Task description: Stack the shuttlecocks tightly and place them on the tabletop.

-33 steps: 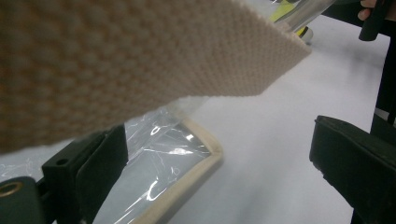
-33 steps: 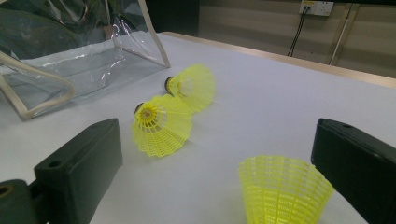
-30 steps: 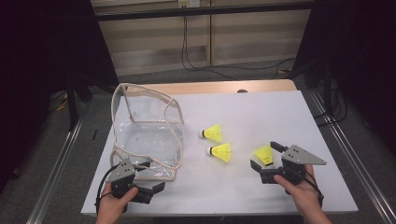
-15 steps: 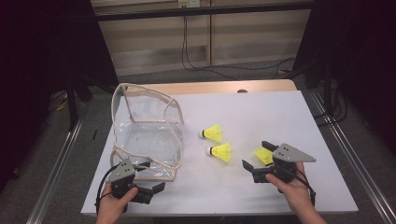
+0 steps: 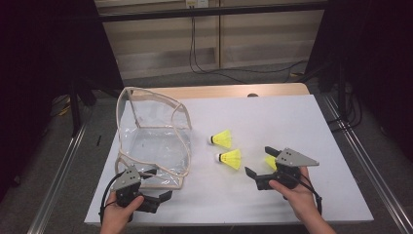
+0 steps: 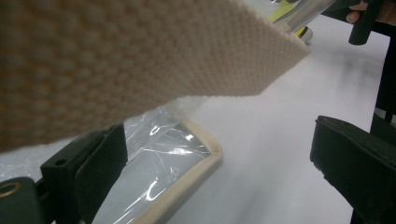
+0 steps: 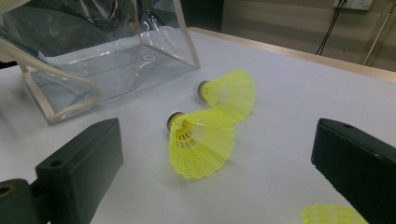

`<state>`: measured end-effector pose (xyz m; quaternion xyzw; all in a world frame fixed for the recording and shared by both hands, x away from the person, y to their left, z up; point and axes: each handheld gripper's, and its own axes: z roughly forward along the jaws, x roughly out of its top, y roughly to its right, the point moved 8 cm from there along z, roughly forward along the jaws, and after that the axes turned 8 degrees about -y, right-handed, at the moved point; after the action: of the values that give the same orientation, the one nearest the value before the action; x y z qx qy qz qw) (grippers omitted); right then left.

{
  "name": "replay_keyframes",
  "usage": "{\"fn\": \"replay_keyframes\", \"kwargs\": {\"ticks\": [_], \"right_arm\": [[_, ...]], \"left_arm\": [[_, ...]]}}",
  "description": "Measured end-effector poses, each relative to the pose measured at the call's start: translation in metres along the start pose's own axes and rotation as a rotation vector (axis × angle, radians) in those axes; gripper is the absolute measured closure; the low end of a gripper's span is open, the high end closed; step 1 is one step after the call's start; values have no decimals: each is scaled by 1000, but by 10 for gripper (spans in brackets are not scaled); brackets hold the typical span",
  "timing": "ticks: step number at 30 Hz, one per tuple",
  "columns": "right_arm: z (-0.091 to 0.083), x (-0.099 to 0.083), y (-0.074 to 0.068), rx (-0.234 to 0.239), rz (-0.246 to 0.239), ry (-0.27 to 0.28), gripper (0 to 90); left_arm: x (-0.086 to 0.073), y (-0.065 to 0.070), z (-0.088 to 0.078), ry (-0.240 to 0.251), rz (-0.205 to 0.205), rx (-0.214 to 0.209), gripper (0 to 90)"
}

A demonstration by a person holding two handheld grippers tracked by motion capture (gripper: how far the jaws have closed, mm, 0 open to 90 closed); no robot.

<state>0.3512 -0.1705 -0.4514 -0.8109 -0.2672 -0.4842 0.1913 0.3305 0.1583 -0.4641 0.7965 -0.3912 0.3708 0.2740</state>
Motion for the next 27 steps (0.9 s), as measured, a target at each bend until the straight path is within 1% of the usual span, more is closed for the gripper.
{"fn": "replay_keyframes", "kwargs": {"ticks": [3, 4, 6, 8, 10, 13, 18, 20, 27], "right_arm": [[4, 1, -2, 5, -12, -4, 20], [5, 1, -1, 0, -12, -7, 20], [7, 1, -2, 5, -8, -10, 22], [8, 1, -2, 2, -12, -15, 22], [10, 2, -4, 9, -15, -13, 24], [12, 3, -5, 14, -10, -19, 24], [19, 4, -8, 17, -24, -36, 28], [21, 4, -10, 27, -30, -49, 31], [28, 6, -13, 36, -29, -61, 30]], "left_arm": [[0, 0, 0, 0, 0, 0, 40], [0, 0, 0, -1, 0, 0, 40], [0, 0, 0, 5, 3, 2, 40], [0, 0, 0, -2, 7, 5, 40], [0, 0, 0, 0, 1, 1, 40], [0, 0, 0, -1, 6, 1, 40], [0, 0, 0, 1, 1, 0, 40], [0, 0, 0, 0, -1, -3, 40], [0, 0, 0, 3, 0, -4, 40]]}}
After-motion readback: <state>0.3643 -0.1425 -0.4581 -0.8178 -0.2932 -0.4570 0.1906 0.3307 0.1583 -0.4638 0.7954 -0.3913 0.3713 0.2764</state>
